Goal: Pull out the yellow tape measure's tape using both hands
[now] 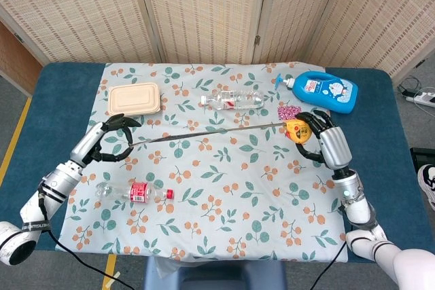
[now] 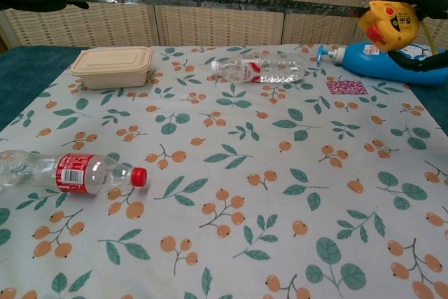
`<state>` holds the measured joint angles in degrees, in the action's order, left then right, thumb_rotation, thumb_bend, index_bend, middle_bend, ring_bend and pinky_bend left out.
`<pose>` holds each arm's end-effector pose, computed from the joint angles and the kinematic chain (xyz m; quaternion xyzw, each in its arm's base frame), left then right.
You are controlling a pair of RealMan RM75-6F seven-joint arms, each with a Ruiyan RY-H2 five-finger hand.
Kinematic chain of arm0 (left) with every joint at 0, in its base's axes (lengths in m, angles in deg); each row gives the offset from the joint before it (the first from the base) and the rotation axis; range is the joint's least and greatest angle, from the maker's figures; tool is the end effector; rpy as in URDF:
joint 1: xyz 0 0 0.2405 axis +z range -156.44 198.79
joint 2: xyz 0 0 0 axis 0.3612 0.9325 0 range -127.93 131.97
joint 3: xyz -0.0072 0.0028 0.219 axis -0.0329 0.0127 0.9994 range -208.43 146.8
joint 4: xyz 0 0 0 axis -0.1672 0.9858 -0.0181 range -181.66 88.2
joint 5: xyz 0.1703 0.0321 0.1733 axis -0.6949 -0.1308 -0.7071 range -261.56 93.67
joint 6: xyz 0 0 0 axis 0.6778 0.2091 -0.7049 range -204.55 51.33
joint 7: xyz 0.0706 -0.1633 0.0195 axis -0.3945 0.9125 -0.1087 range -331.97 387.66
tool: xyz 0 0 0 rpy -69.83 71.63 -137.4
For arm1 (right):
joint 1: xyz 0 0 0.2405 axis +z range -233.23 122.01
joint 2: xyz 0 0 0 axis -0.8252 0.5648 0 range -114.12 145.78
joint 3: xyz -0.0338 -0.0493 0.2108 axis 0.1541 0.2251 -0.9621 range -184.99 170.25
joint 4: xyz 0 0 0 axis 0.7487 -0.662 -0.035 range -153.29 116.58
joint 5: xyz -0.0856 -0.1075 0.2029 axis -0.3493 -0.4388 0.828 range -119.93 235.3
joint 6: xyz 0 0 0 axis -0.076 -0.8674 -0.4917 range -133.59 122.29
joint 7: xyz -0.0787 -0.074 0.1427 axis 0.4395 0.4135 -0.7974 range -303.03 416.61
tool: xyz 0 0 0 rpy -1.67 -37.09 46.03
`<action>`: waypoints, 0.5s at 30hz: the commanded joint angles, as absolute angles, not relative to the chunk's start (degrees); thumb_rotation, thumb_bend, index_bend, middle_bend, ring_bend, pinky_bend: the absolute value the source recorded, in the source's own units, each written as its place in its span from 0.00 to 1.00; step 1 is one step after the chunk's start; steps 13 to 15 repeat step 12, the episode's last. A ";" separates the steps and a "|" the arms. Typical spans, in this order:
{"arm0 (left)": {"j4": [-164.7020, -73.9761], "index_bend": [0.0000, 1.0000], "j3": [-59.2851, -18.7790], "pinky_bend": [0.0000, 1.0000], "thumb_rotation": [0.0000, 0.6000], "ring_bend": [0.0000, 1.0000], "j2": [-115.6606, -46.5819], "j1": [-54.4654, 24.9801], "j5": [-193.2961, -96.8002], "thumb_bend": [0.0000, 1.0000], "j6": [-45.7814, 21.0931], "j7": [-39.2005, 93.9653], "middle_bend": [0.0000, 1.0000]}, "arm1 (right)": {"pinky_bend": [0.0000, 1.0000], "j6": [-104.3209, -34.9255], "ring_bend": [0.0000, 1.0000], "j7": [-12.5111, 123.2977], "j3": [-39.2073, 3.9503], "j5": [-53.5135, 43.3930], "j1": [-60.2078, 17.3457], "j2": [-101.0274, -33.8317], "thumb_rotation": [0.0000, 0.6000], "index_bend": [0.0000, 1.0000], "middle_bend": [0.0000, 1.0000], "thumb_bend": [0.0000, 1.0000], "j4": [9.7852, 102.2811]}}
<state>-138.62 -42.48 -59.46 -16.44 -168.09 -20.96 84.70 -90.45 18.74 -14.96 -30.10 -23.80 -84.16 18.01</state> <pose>-0.1415 0.3792 0.0749 -0.5349 -0.6076 -0.5566 0.1870 -0.2411 -0.3804 0.0426 0.5844 -0.3365 0.6065 0.4212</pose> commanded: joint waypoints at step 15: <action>-134.16 0.75 -40.01 0.01 1.00 0.27 -59.67 -18.55 -172.82 0.69 -21.43 95.78 0.33 | 0.15 -90.37 0.40 17.34 -14.63 -30.75 -24.10 -83.36 1.00 0.65 0.46 0.42 18.58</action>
